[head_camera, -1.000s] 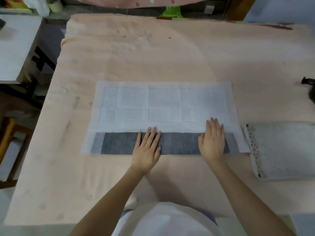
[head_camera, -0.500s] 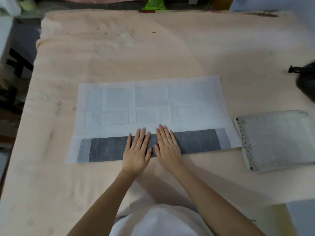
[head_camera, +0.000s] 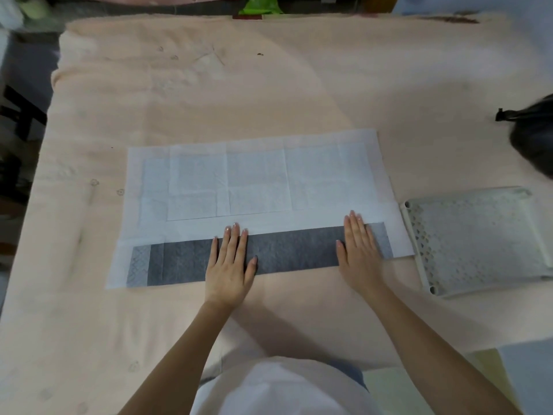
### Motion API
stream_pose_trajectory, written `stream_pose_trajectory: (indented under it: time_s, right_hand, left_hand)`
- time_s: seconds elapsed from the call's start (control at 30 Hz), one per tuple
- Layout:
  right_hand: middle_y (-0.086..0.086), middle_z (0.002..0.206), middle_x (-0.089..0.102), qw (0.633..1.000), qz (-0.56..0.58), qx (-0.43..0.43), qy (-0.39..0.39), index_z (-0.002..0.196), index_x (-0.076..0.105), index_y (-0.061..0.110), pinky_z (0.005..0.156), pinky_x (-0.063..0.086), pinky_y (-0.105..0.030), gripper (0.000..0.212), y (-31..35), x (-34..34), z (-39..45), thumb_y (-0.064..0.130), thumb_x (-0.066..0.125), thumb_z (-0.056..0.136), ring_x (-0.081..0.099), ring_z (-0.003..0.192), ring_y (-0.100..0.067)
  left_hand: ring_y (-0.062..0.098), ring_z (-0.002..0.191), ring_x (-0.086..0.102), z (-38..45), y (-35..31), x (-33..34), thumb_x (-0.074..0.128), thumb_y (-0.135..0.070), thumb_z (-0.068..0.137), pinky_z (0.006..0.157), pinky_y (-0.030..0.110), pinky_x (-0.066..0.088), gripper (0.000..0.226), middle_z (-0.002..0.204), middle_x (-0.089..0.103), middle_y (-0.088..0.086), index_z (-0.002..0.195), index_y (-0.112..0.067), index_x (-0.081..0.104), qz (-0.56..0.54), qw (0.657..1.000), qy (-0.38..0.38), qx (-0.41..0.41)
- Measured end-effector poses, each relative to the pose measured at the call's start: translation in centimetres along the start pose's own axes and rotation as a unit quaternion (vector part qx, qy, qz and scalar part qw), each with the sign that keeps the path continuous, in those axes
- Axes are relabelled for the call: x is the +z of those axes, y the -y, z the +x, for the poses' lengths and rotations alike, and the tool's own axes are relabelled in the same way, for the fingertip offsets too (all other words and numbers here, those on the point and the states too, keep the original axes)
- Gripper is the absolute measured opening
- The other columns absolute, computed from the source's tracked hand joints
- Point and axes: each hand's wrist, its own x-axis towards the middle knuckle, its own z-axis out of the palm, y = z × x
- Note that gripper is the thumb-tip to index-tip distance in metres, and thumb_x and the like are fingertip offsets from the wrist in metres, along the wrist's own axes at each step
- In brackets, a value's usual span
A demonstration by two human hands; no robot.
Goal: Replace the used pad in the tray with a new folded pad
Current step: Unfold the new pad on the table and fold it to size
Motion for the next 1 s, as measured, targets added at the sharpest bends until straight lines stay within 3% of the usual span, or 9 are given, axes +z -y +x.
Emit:
stream_pose_trajectory:
  time_s: [0.27, 0.37, 0.43, 0.53, 0.6, 0.7, 0.8, 1.0]
  right_hand:
    - [-0.016, 0.157, 0.005, 0.997, 0.026, 0.069, -0.022, 0.148, 0.009, -0.002, 0.120, 0.002, -0.039, 0.061, -3.9, -0.5, -0.6, 0.033, 0.015, 0.097, 0.001, 0.147, -0.024]
    - [-0.017, 0.158, 0.000, 0.989, 0.044, 0.139, -0.037, 0.147, 0.003, -0.001, 0.120, 0.003, -0.042, 0.061, -3.0, -0.7, -0.6, 0.033, 0.020, 0.099, -0.003, 0.147, -0.024]
    - [-0.016, 0.157, 0.003, 0.993, 0.056, 0.094, -0.048, 0.148, 0.007, -0.001, 0.120, 0.004, -0.043, 0.061, -0.4, -0.9, -0.6, 0.033, 0.020, 0.099, 0.000, 0.147, -0.025]
    - [-0.012, 0.157, 0.008, 0.997, 0.051, -0.041, -0.036, 0.148, 0.014, 0.002, 0.120, 0.006, -0.042, 0.057, 5.6, -0.4, -0.1, 0.032, 0.018, 0.100, 0.005, 0.147, -0.025]
    - [-0.011, 0.157, 0.008, 0.996, 0.045, -0.068, -0.024, 0.148, 0.014, 0.003, 0.120, 0.005, -0.041, 0.056, 8.7, 0.3, 0.2, 0.033, 0.013, 0.100, 0.005, 0.147, -0.024]
    - [-0.009, 0.157, 0.003, 0.998, 0.018, -0.062, -0.001, 0.148, 0.008, 0.005, 0.120, 0.001, -0.039, 0.058, 9.6, 1.2, 0.3, 0.036, 0.006, 0.099, 0.001, 0.147, -0.022]
    - [-0.010, 0.156, 0.010, 0.997, 0.002, -0.079, 0.003, 0.147, 0.015, 0.003, 0.120, 0.004, -0.038, 0.057, 7.6, 1.3, 0.2, 0.034, 0.018, 0.100, 0.009, 0.146, -0.025]
    - [-0.013, 0.157, 0.004, 0.999, 0.025, 0.016, -0.014, 0.148, 0.012, -0.001, 0.120, 0.005, -0.040, 0.059, 3.9, 0.6, -0.2, 0.031, 0.022, 0.099, 0.004, 0.147, -0.025]
  left_hand:
    - [0.022, 0.146, 0.009, 0.0, -0.2, -0.3, 0.020, -0.042, 0.097, 0.118, 0.043, 0.008, 0.062, 0.157, 0.017, 0.009, 0.149, -0.008, 0.020, 0.009, 1.000, -0.007, 0.006]
    - [0.023, 0.145, 0.011, 0.2, -0.4, -0.4, 0.020, -0.042, 0.097, 0.117, 0.044, 0.010, 0.062, 0.156, 0.018, 0.010, 0.148, -0.006, 0.022, 0.014, 1.000, -0.006, 0.014]
    - [0.023, 0.145, 0.013, 0.4, -1.1, -0.5, 0.021, -0.042, 0.097, 0.117, 0.044, 0.011, 0.062, 0.156, 0.019, 0.009, 0.148, -0.007, 0.022, 0.015, 0.999, -0.002, 0.031]
    - [0.025, 0.144, 0.016, 1.2, -3.0, -0.6, 0.024, -0.043, 0.098, 0.116, 0.044, 0.013, 0.062, 0.155, 0.022, 0.010, 0.147, -0.006, 0.026, 0.008, 0.998, 0.005, 0.064]
    - [0.026, 0.143, 0.019, 1.5, -3.9, -0.5, 0.026, -0.043, 0.097, 0.116, 0.045, 0.013, 0.062, 0.154, 0.024, 0.011, 0.146, -0.005, 0.028, -0.002, 0.998, 0.004, 0.070]
    - [0.025, 0.143, 0.020, 1.6, -4.2, -0.2, 0.024, -0.042, 0.097, 0.118, 0.045, 0.013, 0.062, 0.154, 0.024, 0.011, 0.146, -0.005, 0.028, 0.000, 0.998, 0.010, 0.060]
    - [0.023, 0.144, 0.018, 1.5, -3.7, 0.0, 0.023, -0.042, 0.098, 0.118, 0.042, 0.010, 0.061, 0.155, 0.020, 0.008, 0.147, -0.007, 0.025, 0.000, 0.999, 0.007, 0.052]
    - [0.017, 0.146, -0.002, 0.7, -0.5, -0.6, 0.014, -0.047, 0.098, 0.120, 0.039, 0.000, 0.064, 0.158, 0.005, 0.005, 0.150, -0.011, 0.010, -0.020, 0.997, -0.012, -0.070]
